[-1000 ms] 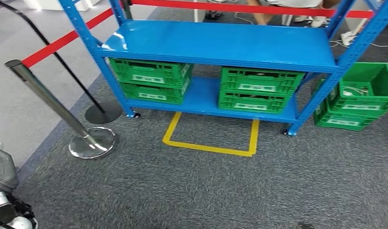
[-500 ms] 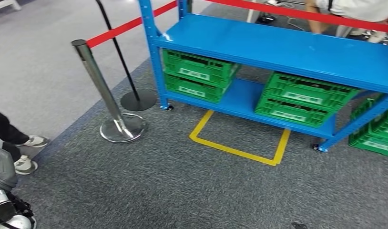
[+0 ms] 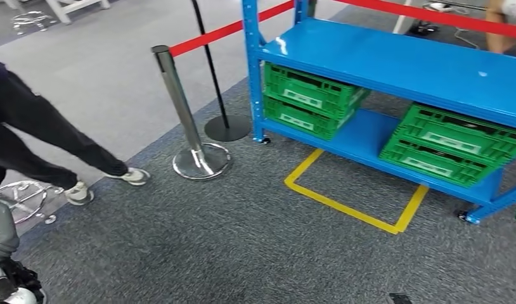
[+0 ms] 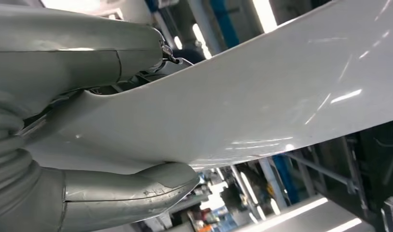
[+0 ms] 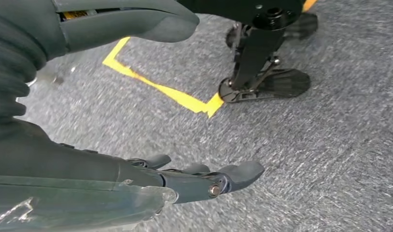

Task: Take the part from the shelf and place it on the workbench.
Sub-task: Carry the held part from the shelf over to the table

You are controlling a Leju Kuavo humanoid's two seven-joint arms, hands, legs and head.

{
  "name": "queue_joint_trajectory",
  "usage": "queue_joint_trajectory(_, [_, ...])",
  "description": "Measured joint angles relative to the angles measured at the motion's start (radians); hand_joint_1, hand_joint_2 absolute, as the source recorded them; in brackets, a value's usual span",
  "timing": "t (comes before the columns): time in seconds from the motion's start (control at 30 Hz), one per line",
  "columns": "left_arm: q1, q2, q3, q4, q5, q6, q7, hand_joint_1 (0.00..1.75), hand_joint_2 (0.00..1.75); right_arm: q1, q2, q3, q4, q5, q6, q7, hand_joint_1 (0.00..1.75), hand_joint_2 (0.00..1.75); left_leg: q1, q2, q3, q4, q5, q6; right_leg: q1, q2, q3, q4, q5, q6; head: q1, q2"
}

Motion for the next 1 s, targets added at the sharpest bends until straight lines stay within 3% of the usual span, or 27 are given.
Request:
queue_joint_trajectory(0.03, [0.001, -0.003, 0.0, -0.002, -0.002, -0.006, 0.002, 1.75, 1.75, 0.001, 0.0, 0.0, 0.0, 0.0, -0.004, 0.003, 0.0, 1.75, 0.0, 0.004, -0.009, 0.025, -0.003, 0.0, 0.001, -0.016, -0.001, 0.0, 0.0, 0.0, 0.0, 0.0])
queue_joint_trajectory(0.07, [0.001, -0.005, -0.001, -0.004, -0.001, -0.012, 0.006, 1.75, 1.75, 0.001, 0.002, 0.0, 0.0, -0.001, -0.009, 0.007, 0.0, 1.75, 0.001, 0.008, 0.003, 0.012, 0.011, 0.001, 0.002, -0.031, -0.001, 0.0, 0.0, 0.0, 0.0, 0.0])
queue_joint_trajectory(0.1, [0.0, -0.007, -0.001, -0.006, 0.002, -0.019, 0.01, 1.75, 1.75, 0.0, 0.003, 0.0, 0.0, -0.002, -0.013, 0.011, 0.0, 1.75, 0.0, 0.016, 0.034, -0.039, 0.04, 0.003, 0.002, -0.045, -0.001, 0.0, 0.0, 0.0, 0.0, 0.0])
queue_joint_trajectory(0.17, [-0.004, -0.008, -0.001, -0.01, 0.013, -0.028, 0.016, 1.75, 1.75, -0.002, 0.007, 0.0, 0.0, -0.004, -0.016, 0.014, 0.0, 1.75, -0.007, 0.066, 0.116, -0.179, 0.091, 0.012, 0.007, -0.069, 0.001, 0.002, -0.003, 0.003, -0.001, 0.0])
queue_joint_trajectory(0.23, [-0.01, -0.01, 0.0, -0.013, 0.031, -0.042, 0.016, 1.75, 1.75, -0.002, 0.009, 0.0, 0.0, -0.004, -0.015, 0.011, 0.0, 1.75, -0.014, 0.1, 0.154, -0.254, 0.107, 0.027, 0.013, -0.091, 0.003, 0.003, -0.005, 0.012, 0.0, 0.0])
queue_joint_trajectory(0.3, [-0.011, -0.015, 0.004, -0.015, 0.051, -0.057, 0.015, 1.75, 1.75, -0.002, 0.01, 0.0, 0.0, -0.004, -0.017, 0.01, 0.0, 1.75, -0.016, 0.079, 0.15, -0.263, 0.109, 0.041, 0.014, -0.114, 0.007, 0.0, -0.007, 0.022, 0.003, 0.0])
queue_joint_trajectory(0.33, [-0.011, -0.018, 0.006, -0.017, 0.056, -0.063, 0.013, 1.75, 1.75, -0.002, 0.01, 0.0, 0.0, -0.003, -0.019, 0.011, 0.0, 1.75, -0.014, 0.067, 0.149, -0.265, 0.112, 0.047, 0.013, -0.106, 0.005, 0.004, -0.012, 0.028, 0.003, 0.0])
queue_joint_trajectory(0.4, [-0.016, -0.026, 0.009, -0.018, 0.059, -0.07, 0.01, 1.75, 1.75, -0.002, 0.011, 0.0, 0.0, 0.0, -0.027, 0.022, 0.0, 1.75, -0.008, 0.042, 0.148, -0.27, 0.119, 0.059, 0.01, -0.051, -0.018, 0.06, -0.05, 0.038, 0.007, 0.0])
queue_joint_trajectory(0.43, [-0.02, -0.032, 0.009, -0.019, 0.057, -0.072, 0.009, 1.75, 1.75, 0.0, 0.011, 0.0, 0.0, 0.002, -0.033, 0.031, 0.0, 1.75, -0.007, 0.03, 0.146, -0.27, 0.12, 0.063, 0.009, -0.016, -0.045, 0.119, -0.083, 0.041, 0.009, 0.0])
queue_joint_trajectory(0.5, [-0.026, -0.041, 0.008, -0.018, 0.047, -0.068, 0.005, 1.75, 1.75, 0.004, 0.011, 0.0, 0.0, 0.005, -0.047, 0.046, 0.0, 1.75, -0.006, 0.001, 0.143, -0.27, 0.122, 0.067, 0.01, 0.013, -0.108, 0.255, -0.141, 0.042, 0.012, 0.0])
queue_joint_trajectory(0.53, [-0.029, -0.043, 0.008, -0.018, 0.044, -0.062, 0.0, 1.75, 1.75, 0.006, 0.011, -0.001, 0.0, 0.003, -0.054, 0.046, 0.0, 1.75, -0.006, -0.014, 0.142, -0.27, 0.123, 0.067, 0.01, 0.016, -0.127, 0.291, -0.147, 0.042, 0.012, 0.0])
queue_joint_trajectory(0.57, [-0.032, -0.044, 0.008, -0.018, 0.048, -0.055, -0.006, 1.75, 1.75, 0.006, 0.011, -0.002, 0.0, 0.001, -0.06, 0.042, 0.0, 1.75, -0.005, -0.029, 0.142, -0.269, 0.124, 0.066, 0.009, 0.018, -0.127, 0.286, -0.132, 0.042, 0.012, 0.0])
queue_joint_trajectory(0.6, [-0.035, -0.045, 0.009, -0.018, 0.059, -0.05, -0.011, 1.75, 1.75, 0.005, 0.011, -0.002, 0.0, -0.004, -0.065, 0.038, 0.0, 1.75, -0.003, -0.044, 0.144, -0.269, 0.125, 0.064, 0.007, 0.023, -0.107, 0.241, -0.099, 0.042, 0.012, 0.0])
queue_joint_trajectory(0.67, [-0.041, -0.049, 0.015, -0.018, 0.095, -0.055, -0.015, 1.75, 1.75, 0.003, 0.011, -0.009, 0.0, -0.025, -0.073, 0.035, 0.0, 1.75, -0.001, -0.071, 0.144, -0.265, 0.125, 0.056, -0.001, 0.064, -0.039, 0.097, -0.031, 0.046, 0.013, 0.0])
queue_joint_trajectory(0.73, [-0.047, -0.053, 0.023, -0.019, 0.134, -0.071, -0.017, 1.75, 1.75, 0.002, 0.01, -0.021, 0.0, -0.039, -0.078, 0.036, 0.0, 1.75, 0.001, -0.095, 0.136, -0.261, 0.128, 0.044, -0.007, 0.102, 0.001, 0.013, -0.011, 0.042, 0.013, 0.0])
queue_joint_trajectory(0.77, [-0.05, -0.054, 0.027, -0.019, 0.152, -0.079, -0.019, 1.75, 1.75, 0.001, 0.01, -0.026, 0.0, -0.039, -0.08, 0.033, 0.0, 1.75, 0.002, -0.107, 0.131, -0.261, 0.132, 0.036, -0.005, 0.103, 0.006, 0.005, -0.014, 0.035, 0.014, 0.0])
queue_joint_trajectory(0.83, [-0.054, -0.057, 0.034, -0.019, 0.176, -0.088, -0.02, 1.75, 1.75, -0.001, 0.009, -0.029, 0.0, -0.029, -0.083, 0.021, 0.0, 1.75, 0.008, -0.121, 0.123, -0.263, 0.139, 0.023, -0.001, 0.079, 0.011, -0.001, -0.007, 0.018, 0.014, 0.0])
queue_joint_trajectory(0.9, [-0.061, -0.058, 0.039, -0.019, 0.184, -0.091, -0.021, 1.75, 1.75, -0.002, 0.007, -0.03, -0.001, -0.025, -0.084, 0.012, 0.0, 1.75, 0.006, -0.081, 0.101, -0.223, 0.114, 0.014, -0.001, 0.052, 0.017, -0.014, 0.002, 0.001, 0.01, 0.0])
queue_joint_trajectory(0.97, [-0.069, -0.059, 0.04, -0.019, 0.187, -0.092, -0.021, 1.75, 1.75, 0.0, 0.006, -0.03, -0.002, -0.024, -0.086, 0.01, 0.0, 1.75, 0.004, -0.022, 0.044, -0.108, 0.053, 0.008, 0.001, 0.023, 0.02, -0.021, 0.005, -0.007, 0.006, 0.0])
queue_joint_trajectory(1.0, [-0.071, -0.059, 0.041, -0.019, 0.188, -0.092, -0.021, 1.75, 1.75, 0.001, 0.005, -0.03, -0.003, -0.024, -0.087, 0.009, 0.0, 1.75, 0.007, -0.008, 0.012, -0.043, 0.029, 0.004, 0.002, 0.008, 0.02, -0.021, 0.004, -0.009, 0.006, 0.0])
